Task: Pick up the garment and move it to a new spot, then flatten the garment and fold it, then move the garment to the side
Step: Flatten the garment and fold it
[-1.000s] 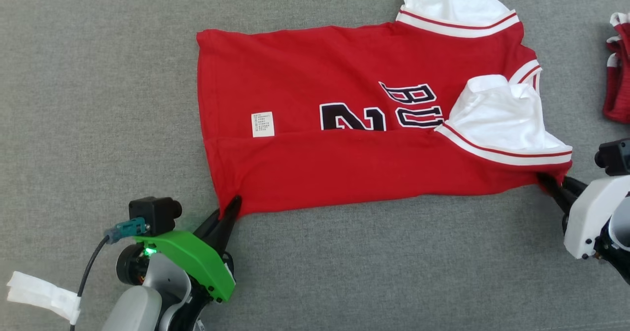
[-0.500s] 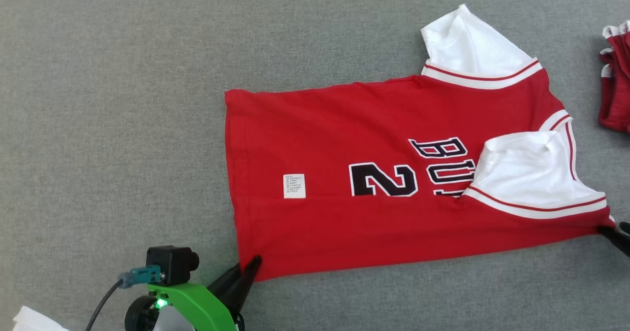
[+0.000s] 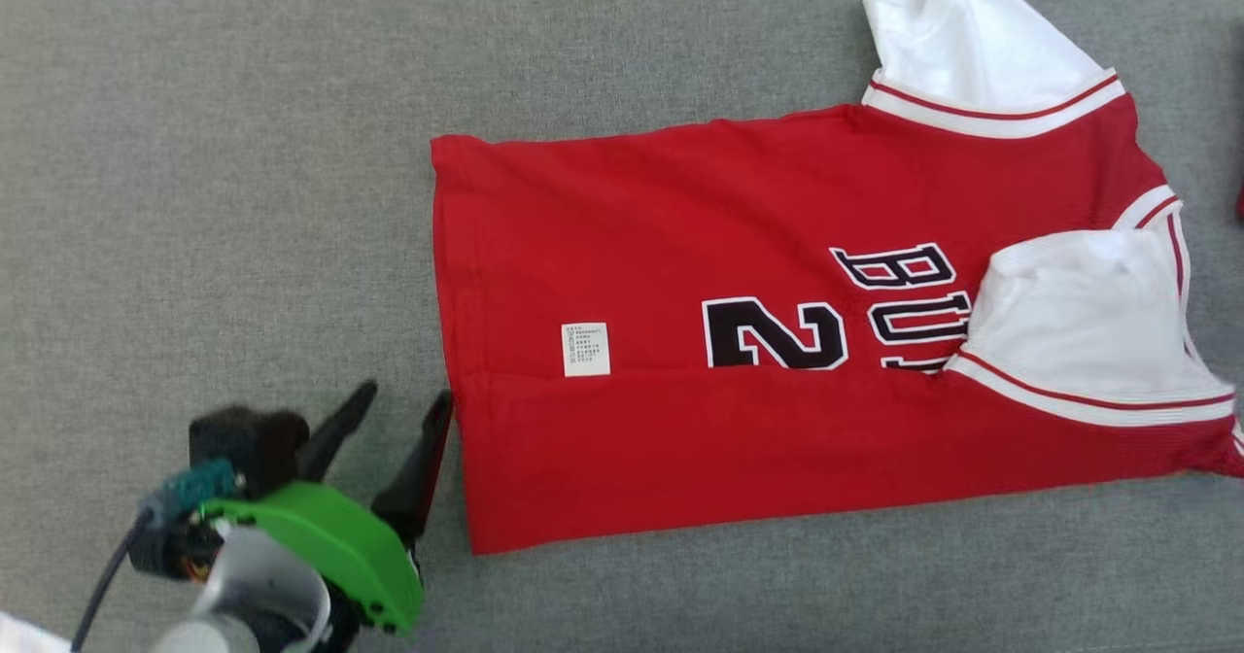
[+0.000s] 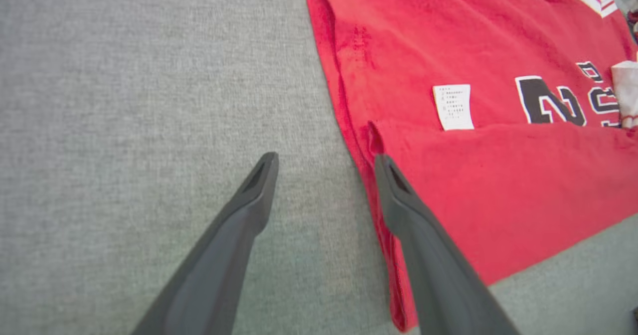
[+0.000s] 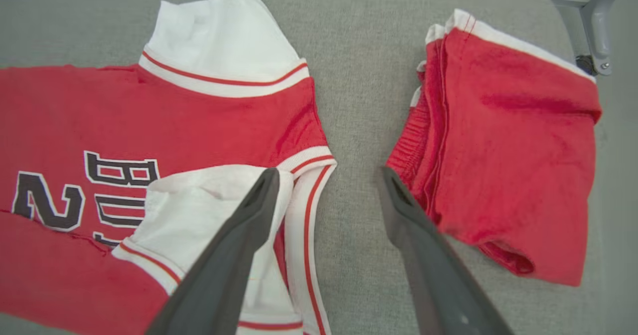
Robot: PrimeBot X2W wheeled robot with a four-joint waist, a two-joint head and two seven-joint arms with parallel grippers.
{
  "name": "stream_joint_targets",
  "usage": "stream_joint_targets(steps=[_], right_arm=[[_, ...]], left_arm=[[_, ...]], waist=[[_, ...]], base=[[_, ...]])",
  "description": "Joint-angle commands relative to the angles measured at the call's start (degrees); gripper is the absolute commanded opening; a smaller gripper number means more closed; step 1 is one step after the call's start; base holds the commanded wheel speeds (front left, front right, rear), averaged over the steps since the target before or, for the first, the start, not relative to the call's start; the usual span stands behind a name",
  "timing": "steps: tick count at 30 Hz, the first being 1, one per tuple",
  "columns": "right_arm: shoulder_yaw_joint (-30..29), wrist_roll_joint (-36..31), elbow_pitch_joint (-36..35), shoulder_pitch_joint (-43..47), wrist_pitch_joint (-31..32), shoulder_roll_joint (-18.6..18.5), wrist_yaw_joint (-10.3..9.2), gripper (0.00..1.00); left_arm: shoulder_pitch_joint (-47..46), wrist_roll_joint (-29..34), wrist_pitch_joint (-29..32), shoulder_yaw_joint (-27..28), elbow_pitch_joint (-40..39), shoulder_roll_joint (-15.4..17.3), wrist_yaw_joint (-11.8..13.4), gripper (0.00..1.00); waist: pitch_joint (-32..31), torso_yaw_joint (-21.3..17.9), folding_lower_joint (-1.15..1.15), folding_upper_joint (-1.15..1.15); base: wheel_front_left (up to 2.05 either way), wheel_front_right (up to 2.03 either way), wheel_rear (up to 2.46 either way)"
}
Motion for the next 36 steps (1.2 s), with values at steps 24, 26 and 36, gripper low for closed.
stream_joint_targets(steps=[24,26,36], right_arm=[[25.0,-21.0,24.4,-47.5,5.6,7.8,-0.03,1.00],[26.6,-19.9,25.3,-47.7,6.3,8.2,-0.02,1.00],[26.1,-19.2,27.9,-50.0,-4.0,8.7,-0.05,0.00]], left_arm=[[-41.5,2.5,2.4,-9.5,26.6,-10.9,-9.1,1.00],[-42.4,2.3,2.3,-9.9,27.5,-11.3,-9.5,1.00],[-42.7,-1.5,4.5,-13.3,28.6,-9.3,-11.1,0.00]], waist=[[12.8,9.2,0.00,0.00],[12.9,8.8,0.00,0.00],[11.2,7.4,0.00,0.00]], base=[[0.00,0.00,0.00],[0.00,0.00,0.00],[0.00,0.00,0.00]])
